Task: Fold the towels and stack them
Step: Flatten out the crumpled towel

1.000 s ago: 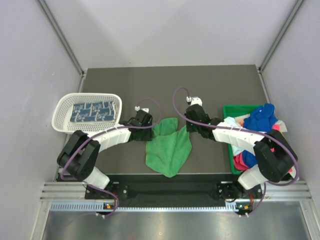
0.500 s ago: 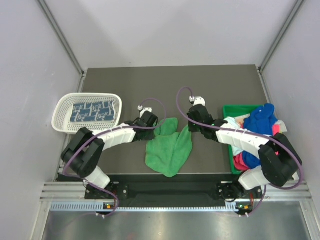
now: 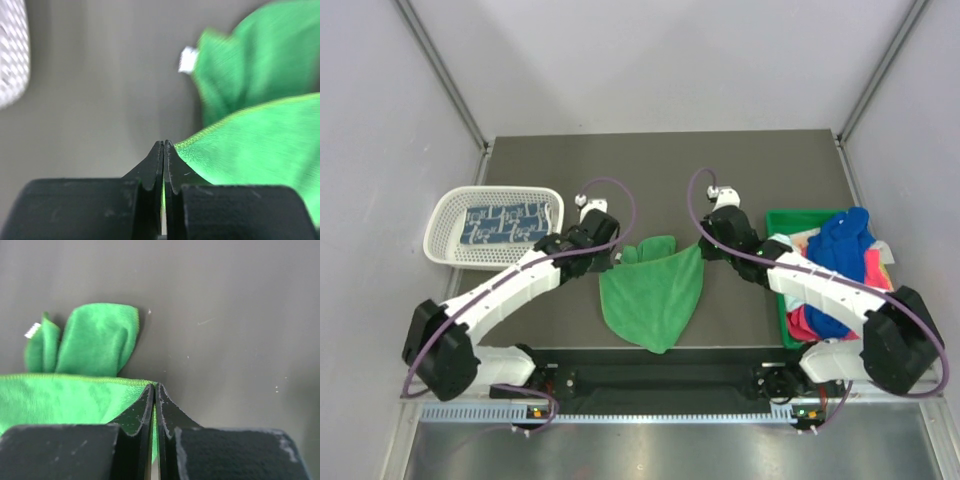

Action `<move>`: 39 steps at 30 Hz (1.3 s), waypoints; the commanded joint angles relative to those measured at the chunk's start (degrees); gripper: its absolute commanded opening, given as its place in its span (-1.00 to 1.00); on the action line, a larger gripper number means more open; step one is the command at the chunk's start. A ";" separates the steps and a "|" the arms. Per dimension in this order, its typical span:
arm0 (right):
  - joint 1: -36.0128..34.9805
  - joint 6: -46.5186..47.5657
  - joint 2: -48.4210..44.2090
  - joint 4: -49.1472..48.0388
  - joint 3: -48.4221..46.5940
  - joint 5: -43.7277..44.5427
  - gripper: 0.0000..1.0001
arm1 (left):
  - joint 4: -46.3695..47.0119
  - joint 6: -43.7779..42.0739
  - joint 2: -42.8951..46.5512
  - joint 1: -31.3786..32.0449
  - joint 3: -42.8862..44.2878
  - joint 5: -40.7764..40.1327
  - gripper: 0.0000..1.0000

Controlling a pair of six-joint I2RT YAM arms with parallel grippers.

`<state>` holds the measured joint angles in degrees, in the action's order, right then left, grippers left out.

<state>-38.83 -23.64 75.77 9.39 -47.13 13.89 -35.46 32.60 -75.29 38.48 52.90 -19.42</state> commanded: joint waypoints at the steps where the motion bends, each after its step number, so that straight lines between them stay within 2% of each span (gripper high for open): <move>1: 1.04 0.26 -5.70 1.24 -2.34 -0.09 -1.00 | -3.12 -3.23 4.18 0.02 5.01 -1.15 -1.00; 10: 0.51 5.70 -15.73 7.13 -11.48 -0.27 -1.00 | -3.21 -10.09 11.30 0.10 17.73 5.09 -1.00; 16: -0.02 10.80 -21.27 8.80 -21.92 -1.76 -1.00 | -1.45 -15.01 15.86 0.19 26.36 9.92 -1.00; 28: -0.63 14.32 -24.35 13.02 -41.44 -8.44 -1.00 | 2.33 -19.42 20.00 0.19 40.87 20.72 -1.00; 39: -0.63 13.36 -23.04 13.90 -52.26 -13.71 -1.00 | 5.22 -18.89 19.13 0.19 51.06 25.74 -1.00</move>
<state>-39.24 -10.50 52.07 23.94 -95.70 2.13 -35.33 14.46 -55.81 38.52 100.86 4.16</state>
